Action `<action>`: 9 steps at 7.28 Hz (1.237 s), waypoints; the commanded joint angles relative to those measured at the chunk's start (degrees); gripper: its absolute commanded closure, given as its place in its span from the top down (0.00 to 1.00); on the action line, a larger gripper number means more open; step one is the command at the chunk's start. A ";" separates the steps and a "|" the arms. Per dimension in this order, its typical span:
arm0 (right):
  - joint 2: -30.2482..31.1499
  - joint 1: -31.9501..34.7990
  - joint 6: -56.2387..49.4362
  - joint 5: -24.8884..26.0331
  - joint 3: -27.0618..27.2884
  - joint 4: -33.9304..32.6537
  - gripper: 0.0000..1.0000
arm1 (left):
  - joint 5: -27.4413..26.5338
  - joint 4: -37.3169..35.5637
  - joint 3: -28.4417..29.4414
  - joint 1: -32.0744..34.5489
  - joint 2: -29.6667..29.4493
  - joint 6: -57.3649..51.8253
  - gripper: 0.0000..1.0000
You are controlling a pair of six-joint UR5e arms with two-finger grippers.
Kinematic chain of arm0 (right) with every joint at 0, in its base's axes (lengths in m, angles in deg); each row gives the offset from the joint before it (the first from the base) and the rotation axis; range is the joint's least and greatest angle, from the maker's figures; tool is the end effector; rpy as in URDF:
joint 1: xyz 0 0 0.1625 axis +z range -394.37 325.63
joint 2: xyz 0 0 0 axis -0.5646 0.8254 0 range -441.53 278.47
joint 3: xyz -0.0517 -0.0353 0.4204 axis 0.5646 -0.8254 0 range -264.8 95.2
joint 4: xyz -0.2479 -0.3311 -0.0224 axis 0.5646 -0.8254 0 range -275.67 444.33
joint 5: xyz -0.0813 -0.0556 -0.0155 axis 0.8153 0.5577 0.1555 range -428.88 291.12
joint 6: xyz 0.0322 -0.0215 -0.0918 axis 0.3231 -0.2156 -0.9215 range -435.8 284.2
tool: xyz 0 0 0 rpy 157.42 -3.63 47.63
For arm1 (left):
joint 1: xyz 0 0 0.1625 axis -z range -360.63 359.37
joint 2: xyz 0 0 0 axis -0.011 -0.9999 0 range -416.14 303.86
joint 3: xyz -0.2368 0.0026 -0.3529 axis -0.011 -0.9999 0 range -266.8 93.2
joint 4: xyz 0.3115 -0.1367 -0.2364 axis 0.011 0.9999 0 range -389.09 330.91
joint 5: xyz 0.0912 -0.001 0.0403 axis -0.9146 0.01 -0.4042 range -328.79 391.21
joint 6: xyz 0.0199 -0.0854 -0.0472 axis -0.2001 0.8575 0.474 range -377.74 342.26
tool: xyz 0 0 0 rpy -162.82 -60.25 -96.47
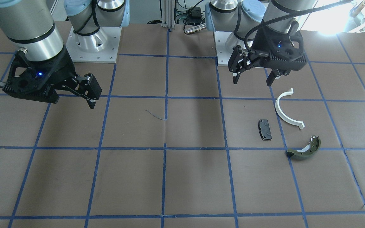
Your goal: Place bearing gear from tray to pile
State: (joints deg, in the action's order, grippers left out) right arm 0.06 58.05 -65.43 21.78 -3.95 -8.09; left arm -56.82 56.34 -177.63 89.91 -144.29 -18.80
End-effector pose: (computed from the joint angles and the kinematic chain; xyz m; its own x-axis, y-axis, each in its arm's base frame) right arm 0.1557 -0.5533 0.4940 -0.9904 0.1385 0.0014 0.1382 0.9888 -0.0563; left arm -0.1413 -0.4861 0.5049 -0.9990 0.0311 0.0323 0.0278 0.9948 -0.0978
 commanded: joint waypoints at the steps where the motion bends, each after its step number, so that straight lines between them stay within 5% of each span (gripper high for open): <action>1: 0.15 -0.05 -0.26 -0.83 0.00 0.22 1.00 | -0.04 0.00 0.13 0.08 0.00 0.00 1.00; 7: -0.29 -5.30 -14.90 -4.25 3.78 -4.80 1.00 | 0.05 0.00 0.13 -0.01 0.00 0.00 1.00; 9: -0.38 -8.99 -19.56 0.19 3.87 -3.66 1.00 | -0.04 0.00 0.13 -0.01 0.00 0.00 1.00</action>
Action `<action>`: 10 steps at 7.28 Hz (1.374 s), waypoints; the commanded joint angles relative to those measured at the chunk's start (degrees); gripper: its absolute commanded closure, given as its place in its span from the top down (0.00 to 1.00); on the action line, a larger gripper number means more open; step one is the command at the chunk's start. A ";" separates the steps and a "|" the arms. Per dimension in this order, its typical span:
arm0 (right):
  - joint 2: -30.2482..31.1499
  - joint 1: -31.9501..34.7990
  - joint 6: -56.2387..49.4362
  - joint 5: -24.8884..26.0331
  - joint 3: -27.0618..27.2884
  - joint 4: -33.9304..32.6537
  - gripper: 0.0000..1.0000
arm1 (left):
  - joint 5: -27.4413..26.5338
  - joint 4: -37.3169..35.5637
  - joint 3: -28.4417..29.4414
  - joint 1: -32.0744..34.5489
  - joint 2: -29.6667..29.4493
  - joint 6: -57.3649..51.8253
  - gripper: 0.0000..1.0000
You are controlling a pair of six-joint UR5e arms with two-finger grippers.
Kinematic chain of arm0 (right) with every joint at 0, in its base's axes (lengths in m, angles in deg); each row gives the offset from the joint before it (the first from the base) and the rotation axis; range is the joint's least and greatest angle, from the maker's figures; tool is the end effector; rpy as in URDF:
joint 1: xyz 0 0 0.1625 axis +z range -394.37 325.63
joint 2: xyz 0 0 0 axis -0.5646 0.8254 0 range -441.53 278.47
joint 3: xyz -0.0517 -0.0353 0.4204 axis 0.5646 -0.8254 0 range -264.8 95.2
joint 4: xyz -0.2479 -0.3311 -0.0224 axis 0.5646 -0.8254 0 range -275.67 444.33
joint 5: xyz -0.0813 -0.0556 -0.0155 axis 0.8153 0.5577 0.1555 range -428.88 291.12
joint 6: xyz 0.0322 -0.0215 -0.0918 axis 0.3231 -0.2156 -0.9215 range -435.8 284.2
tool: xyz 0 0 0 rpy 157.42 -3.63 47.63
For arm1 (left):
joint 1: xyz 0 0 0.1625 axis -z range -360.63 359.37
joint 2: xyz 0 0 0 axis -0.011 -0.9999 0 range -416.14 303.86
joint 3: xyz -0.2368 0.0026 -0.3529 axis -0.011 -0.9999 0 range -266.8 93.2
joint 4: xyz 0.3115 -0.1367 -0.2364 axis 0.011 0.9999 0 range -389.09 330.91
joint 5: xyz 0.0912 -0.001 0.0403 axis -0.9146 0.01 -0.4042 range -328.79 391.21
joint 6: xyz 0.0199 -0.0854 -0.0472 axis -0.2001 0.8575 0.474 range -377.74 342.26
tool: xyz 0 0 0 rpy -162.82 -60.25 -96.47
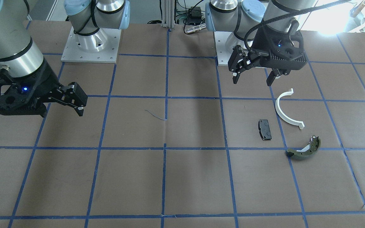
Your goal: Place bearing gear from tray to pile
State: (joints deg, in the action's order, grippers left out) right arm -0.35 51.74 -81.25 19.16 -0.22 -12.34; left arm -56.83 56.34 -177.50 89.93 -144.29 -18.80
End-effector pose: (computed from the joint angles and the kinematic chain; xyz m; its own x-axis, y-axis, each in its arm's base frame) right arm 0.0983 -0.5699 0.4655 -0.9992 -0.0292 -0.0286 -0.0274 0.9978 -0.0601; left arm -0.1414 -0.4862 0.5060 -0.9990 0.0315 0.0320 0.0281 0.9946 -0.1000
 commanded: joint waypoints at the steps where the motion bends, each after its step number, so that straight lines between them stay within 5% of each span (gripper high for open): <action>1: 0.03 -6.89 -10.13 3.54 0.14 0.60 1.00 | 0.07 0.00 0.00 0.06 0.00 0.00 1.00; 5: -4.52 -24.19 -29.14 5.39 0.67 1.49 1.00 | 0.07 0.00 0.00 -0.03 0.00 0.00 1.00; 7: -11.46 -34.57 -40.81 4.96 0.67 -6.67 1.00 | 0.42 -0.09 0.09 -0.03 0.00 -0.17 1.00; 8: -15.40 -36.35 -47.13 5.30 0.32 -15.92 1.00 | 0.51 -0.09 -0.09 -0.03 0.09 -0.17 1.00; 10: -22.62 -43.20 -54.01 3.56 -0.65 -20.56 1.00 | 0.51 -0.09 -0.09 0.06 0.09 -0.17 1.00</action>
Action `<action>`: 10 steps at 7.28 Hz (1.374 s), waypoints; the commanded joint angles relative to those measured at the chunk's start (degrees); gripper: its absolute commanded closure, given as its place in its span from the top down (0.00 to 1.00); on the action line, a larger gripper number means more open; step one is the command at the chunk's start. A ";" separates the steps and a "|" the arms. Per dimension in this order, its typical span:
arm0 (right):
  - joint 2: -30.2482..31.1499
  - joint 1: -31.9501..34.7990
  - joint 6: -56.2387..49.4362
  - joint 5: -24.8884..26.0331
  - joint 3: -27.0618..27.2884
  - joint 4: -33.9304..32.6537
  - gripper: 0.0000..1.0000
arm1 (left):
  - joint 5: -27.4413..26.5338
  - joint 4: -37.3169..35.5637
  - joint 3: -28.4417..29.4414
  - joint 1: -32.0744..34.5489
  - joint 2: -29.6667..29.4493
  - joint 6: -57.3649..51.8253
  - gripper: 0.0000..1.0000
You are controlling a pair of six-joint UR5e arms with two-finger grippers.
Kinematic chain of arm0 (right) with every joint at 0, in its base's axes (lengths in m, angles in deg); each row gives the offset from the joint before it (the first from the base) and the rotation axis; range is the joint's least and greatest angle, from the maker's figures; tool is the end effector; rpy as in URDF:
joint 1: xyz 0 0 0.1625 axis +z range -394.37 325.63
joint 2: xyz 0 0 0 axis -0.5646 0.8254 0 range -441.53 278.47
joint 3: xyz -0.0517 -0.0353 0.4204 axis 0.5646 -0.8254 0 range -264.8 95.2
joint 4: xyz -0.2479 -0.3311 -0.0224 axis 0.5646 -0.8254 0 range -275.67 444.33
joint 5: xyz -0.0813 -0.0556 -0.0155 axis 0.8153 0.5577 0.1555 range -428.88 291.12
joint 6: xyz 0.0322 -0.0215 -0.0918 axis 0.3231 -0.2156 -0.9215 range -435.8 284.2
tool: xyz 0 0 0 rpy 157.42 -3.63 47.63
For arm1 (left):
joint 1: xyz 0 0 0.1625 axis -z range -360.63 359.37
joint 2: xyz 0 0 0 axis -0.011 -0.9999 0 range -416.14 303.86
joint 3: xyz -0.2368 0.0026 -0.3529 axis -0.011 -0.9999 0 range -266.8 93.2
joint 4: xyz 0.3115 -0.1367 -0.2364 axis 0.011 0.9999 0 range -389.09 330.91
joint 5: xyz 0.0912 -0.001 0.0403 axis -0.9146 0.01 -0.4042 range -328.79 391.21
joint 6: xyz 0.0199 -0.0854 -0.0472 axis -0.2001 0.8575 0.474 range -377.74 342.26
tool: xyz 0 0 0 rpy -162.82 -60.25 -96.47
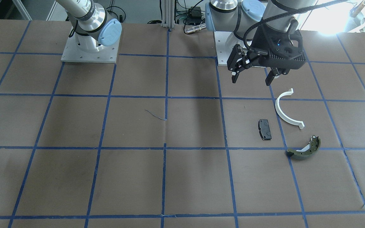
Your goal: Place bearing gear from tray to pile
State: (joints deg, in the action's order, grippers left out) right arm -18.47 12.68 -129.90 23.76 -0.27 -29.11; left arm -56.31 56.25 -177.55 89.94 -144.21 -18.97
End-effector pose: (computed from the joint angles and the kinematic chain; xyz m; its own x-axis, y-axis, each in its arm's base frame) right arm -0.3559 -0.5712 0.3018 -0.9797 -0.1929 0.0548 -0.1922 0.9812 0.0171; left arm -0.1424 -0.4857 0.5065 -0.9985 0.0356 0.0407 0.0313 0.9943 -0.1024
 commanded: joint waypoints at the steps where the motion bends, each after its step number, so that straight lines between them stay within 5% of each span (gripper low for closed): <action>1: -6.62 -4.43 -5.66 -2.54 -1.82 -4.77 1.00 | 0.08 0.00 0.05 0.04 0.01 0.00 1.00; 4: -10.15 -5.66 -5.49 -2.11 -4.64 -4.69 1.00 | 0.08 0.00 -0.03 0.04 0.01 0.00 1.00; 10: -10.51 -7.42 -5.58 -1.58 -0.70 -4.51 1.00 | -0.01 0.00 -0.38 -0.04 0.01 -0.79 1.00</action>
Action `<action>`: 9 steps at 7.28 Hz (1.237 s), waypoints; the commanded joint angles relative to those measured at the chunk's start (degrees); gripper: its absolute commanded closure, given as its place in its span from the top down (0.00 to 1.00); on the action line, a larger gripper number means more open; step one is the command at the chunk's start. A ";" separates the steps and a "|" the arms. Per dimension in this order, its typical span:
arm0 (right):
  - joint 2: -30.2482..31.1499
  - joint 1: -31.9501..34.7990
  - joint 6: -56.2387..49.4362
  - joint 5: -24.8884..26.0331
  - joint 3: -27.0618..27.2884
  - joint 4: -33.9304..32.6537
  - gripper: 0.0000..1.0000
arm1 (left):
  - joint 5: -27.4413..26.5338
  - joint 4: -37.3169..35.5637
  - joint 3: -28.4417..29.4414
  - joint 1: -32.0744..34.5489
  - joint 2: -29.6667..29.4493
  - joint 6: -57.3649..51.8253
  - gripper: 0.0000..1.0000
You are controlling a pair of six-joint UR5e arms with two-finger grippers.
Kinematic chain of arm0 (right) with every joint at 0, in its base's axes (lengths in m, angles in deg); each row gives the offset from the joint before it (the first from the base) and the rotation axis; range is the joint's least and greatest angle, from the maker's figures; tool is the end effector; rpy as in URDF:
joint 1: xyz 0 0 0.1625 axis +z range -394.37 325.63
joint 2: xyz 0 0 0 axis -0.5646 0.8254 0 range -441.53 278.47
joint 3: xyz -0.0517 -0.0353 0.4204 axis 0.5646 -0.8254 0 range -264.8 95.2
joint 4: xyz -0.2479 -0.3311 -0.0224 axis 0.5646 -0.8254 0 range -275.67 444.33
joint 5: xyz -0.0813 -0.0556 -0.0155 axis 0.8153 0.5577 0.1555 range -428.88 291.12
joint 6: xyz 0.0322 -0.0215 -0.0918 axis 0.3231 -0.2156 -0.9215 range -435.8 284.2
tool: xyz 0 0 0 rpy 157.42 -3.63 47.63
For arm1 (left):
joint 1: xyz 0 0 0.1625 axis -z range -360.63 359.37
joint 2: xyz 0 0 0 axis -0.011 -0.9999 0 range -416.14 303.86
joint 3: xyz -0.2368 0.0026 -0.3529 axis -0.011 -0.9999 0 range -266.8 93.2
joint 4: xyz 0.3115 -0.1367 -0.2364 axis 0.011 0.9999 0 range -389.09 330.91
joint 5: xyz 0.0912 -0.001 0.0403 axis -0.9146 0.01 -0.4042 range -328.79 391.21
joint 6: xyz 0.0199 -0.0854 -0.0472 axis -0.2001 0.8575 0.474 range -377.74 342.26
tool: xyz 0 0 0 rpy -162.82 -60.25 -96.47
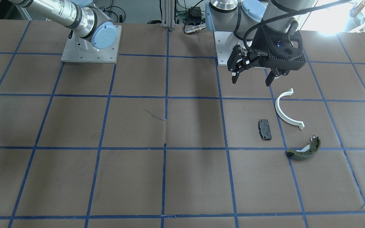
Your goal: Place bearing gear from tray to pile
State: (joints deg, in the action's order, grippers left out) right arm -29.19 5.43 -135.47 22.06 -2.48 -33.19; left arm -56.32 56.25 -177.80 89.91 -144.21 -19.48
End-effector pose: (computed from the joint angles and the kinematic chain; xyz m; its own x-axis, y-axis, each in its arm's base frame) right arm -0.4494 -0.5459 0.1992 -0.9860 -0.1644 -0.0288 -0.1654 0.9856 0.0358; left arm -0.1422 -0.4855 0.5043 -0.9983 0.0437 0.0398 0.0396 0.9944 -0.0984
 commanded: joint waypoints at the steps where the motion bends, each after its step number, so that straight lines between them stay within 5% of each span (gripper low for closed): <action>1: 0.39 -0.16 -0.09 0.03 1.79 -0.60 0.95 | 0.00 0.00 -0.06 -0.01 0.00 -0.28 1.00; 9: -1.19 -0.69 -0.09 -0.15 1.35 -2.62 0.70 | 0.00 0.00 -0.05 -0.01 0.00 -0.28 1.00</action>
State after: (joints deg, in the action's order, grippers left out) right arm -30.28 4.79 -135.64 21.87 -1.24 -35.81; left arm -56.33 56.25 -177.85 89.90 -144.20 -19.76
